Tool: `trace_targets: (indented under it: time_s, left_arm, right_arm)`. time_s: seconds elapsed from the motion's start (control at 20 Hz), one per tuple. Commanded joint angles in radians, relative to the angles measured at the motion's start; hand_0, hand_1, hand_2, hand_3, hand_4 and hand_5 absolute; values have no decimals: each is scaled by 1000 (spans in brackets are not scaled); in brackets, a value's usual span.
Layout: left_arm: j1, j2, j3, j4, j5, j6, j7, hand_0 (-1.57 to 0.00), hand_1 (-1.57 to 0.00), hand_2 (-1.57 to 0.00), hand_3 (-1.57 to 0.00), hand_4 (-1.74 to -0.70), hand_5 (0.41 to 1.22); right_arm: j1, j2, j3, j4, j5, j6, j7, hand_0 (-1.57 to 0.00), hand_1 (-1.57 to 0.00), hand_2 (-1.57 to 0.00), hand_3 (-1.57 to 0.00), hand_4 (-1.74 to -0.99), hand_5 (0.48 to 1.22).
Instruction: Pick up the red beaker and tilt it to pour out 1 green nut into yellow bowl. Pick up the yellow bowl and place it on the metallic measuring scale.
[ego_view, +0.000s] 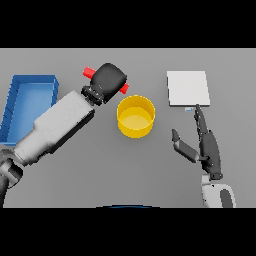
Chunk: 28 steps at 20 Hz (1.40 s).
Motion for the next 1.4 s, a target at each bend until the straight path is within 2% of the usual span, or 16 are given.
trace_targets:
  time_s: [0.0, 0.15, 0.4, 0.55, 0.7, 0.95, 1.0, 1.15, 1.25, 1.35]
  left_arm:
    - [-11, -6, -29, 12, -17, -15, -11, -1571, -1571, -1571, -1383, -1713, 1217]
    - [-58, -7, -116, 50, -75, -34, -57, -1571, -1571, -1571, -1475, -1726, 1219]
    - [-132, -19, -239, 88, -149, -99, -91, -1571, -1571, -1571, -1539, -1736, 1220]
    - [-178, -15, -298, 114, -190, -101, -118, -1571, -1571, -1571, -1555, -1739, 1221]
    - [-218, -27, -342, 152, -216, -90, -134, -1571, -1571, -1571, -1563, -1738, 1221]
    - [-282, -43, -433, 198, -257, -127, -187, -1571, -1571, -1571, -1568, -1735, 1221]
    - [-294, -50, -450, 196, -267, -129, -189, -1571, -1571, -1571, -1569, -1734, 1221]
    - [-327, -57, -500, 223, -292, -101, -228, -1571, -1571, -1571, -1570, -1735, 1221]
    - [-338, -60, -521, 224, -302, -89, -224, -1571, -1571, -1571, -1570, -1734, 1221]
    - [-384, -51, -516, 237, -289, -107, -244, -1571, -1571, -1571, -1571, -1731, 1221]
  right_arm:
    - [9, 5, -2, -6, -11, 2, -12, 1, 1, 1, 1, -1295, 664]
    - [9, 9, -2, -9, -16, 3, -10, 1, 1, 1, 1, -1291, 648]
    - [19, 8, -3, -8, -5, -7, -8, 1, 1, 1, 1, -1291, 631]
    - [-12, 9, -6, 7, 8, -20, 15, 1, 1, 1, 1, -1278, 609]
    - [6, 4, -2, -4, 17, -22, 2, 1, 1, 1, 1, -1270, 588]
    - [2, 5, 0, 0, 40, -39, 22, 1, 1, 1, 1, -1216, 585]
    - [6, 4, -3, 7, 37, -40, -1, 1, 1, 1, 1, -1214, 589]
    - [5, -2, -3, 0, 42, -40, -14, 1, 1, 1, 1, -1210, 592]
    - [4, -10, -4, 5, 50, -42, -8, 1, 1, 1, 1, -1210, 594]
    - [2, 8, 11, 9, 67, -53, 2, 1, 1, 1, 1, -1206, 592]
